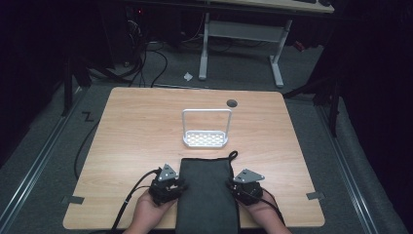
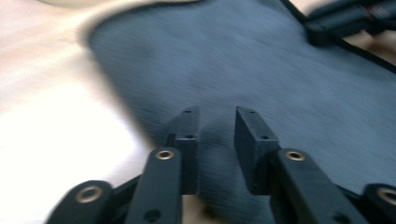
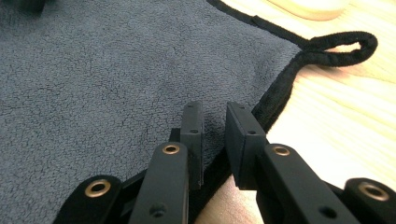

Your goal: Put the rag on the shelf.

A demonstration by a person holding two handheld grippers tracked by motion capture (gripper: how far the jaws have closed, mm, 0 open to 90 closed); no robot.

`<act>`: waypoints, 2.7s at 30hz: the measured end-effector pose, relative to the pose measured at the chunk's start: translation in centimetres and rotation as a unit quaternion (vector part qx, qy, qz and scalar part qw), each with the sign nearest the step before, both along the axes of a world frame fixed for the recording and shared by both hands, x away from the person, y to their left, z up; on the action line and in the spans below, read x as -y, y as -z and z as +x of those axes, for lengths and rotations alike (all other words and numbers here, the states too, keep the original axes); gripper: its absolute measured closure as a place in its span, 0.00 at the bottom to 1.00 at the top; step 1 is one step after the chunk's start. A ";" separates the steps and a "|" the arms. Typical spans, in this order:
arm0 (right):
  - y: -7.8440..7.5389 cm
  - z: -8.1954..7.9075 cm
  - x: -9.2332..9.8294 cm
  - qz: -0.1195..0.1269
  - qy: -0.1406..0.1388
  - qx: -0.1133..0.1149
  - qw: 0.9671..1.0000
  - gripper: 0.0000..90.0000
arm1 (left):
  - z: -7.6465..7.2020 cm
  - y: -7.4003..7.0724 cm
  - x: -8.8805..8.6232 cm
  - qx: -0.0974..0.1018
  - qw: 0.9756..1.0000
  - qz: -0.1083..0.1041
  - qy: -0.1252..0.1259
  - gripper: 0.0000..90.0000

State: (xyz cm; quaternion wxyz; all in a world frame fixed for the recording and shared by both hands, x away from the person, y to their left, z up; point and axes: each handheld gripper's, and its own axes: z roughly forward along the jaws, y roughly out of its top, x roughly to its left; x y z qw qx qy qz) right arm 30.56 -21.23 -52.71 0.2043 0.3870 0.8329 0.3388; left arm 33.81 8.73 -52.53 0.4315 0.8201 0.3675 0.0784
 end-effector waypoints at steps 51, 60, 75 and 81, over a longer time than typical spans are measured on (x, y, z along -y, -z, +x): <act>0.4 6.0 -0.6 0.078 0.053 -0.043 0.995 0.83 | 5.2 1.3 0.8 -0.032 0.997 -0.034 -0.061 0.86; 0.1 5.1 -1.2 0.056 0.045 -0.017 0.997 0.87 | 4.8 1.1 0.8 -0.016 0.998 -0.028 -0.059 0.87; -0.9 3.9 -0.8 0.068 0.039 0.017 0.997 0.86 | 4.4 0.7 0.5 0.009 0.998 -0.054 -0.043 0.90; -1.2 3.9 -0.9 0.070 0.039 0.030 0.996 0.86 | 4.3 0.0 0.2 0.019 0.996 -0.067 -0.049 0.90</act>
